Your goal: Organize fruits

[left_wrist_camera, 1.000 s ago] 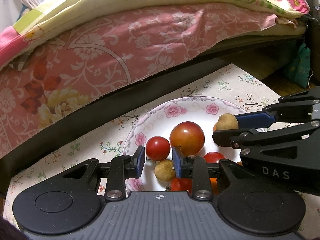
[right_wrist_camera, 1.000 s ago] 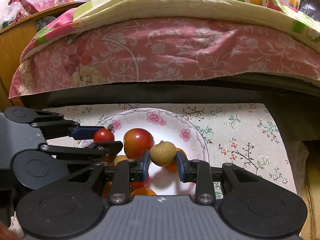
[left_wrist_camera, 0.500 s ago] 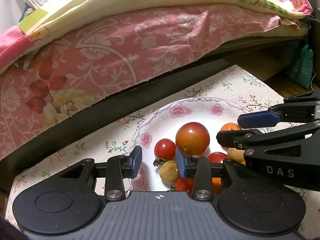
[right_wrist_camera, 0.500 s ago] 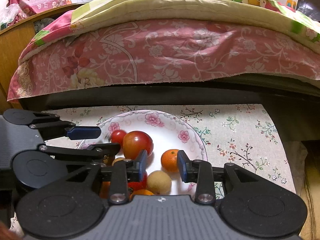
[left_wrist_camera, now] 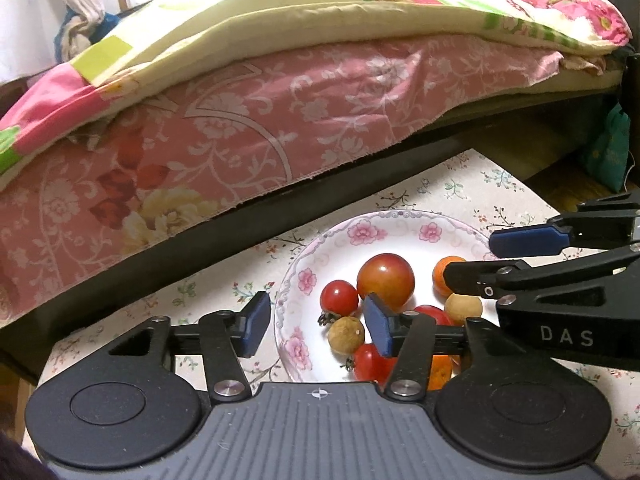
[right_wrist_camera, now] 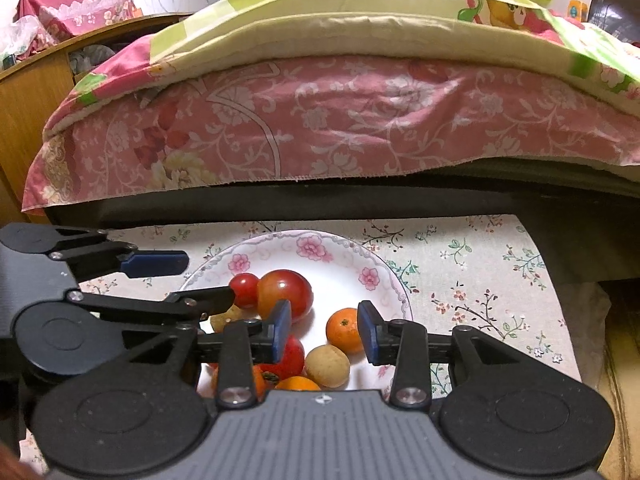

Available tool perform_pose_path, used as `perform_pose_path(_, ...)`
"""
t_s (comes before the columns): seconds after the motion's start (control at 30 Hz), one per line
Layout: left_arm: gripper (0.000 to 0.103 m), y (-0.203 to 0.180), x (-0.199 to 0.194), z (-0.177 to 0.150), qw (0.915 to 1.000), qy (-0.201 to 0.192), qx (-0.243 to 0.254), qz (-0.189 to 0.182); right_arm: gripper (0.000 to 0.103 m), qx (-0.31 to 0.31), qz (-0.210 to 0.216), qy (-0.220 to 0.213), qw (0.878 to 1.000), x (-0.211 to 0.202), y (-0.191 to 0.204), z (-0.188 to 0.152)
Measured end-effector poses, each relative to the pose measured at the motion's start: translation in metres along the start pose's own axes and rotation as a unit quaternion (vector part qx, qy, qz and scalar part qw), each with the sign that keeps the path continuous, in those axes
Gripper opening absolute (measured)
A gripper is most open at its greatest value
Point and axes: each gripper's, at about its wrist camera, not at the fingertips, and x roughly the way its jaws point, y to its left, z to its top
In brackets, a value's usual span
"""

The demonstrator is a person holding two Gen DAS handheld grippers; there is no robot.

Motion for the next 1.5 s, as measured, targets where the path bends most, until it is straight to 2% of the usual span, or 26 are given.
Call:
perform_pose_path(0.07, 0.067, 0.001, -0.004, -0.001, 1.0, 0.003, -0.007, 0.0, 0.04, 0.002, -0.001, 0.0, 1.0, -0.004, 0.0, 0.0)
perform_pose_path(0.17, 0.068, 0.001, -0.009, -0.002, 0.9999, 0.005, -0.01, 0.001, 0.042, 0.004, -0.002, 0.002, 1.0, -0.01, 0.0, 0.0)
perform_pose_path(0.37, 0.07, -0.001, -0.007, -0.001, 0.9998, 0.01, -0.015, 0.008, 0.042, 0.008, -0.007, 0.006, 1.0, -0.015, 0.002, -0.004)
perform_pose_path(1.0, 0.089, -0.001, -0.016, -0.004, 0.9989, 0.02, -0.036, 0.025, 0.043, 0.018, -0.013, 0.017, 1.0, -0.024, 0.0, -0.011)
perform_pose_path(1.17, 0.091, -0.005, -0.021, -0.004, 0.9988, 0.021, -0.033, 0.029, 0.047, 0.022, -0.017, 0.017, 0.999, -0.031, -0.003, -0.012)
perform_pose_path(1.5, 0.091, -0.004, -0.035, -0.012, 0.9983, 0.025, -0.042, 0.031, 0.047, 0.025, -0.022, 0.018, 0.999, -0.045, -0.003, -0.017)
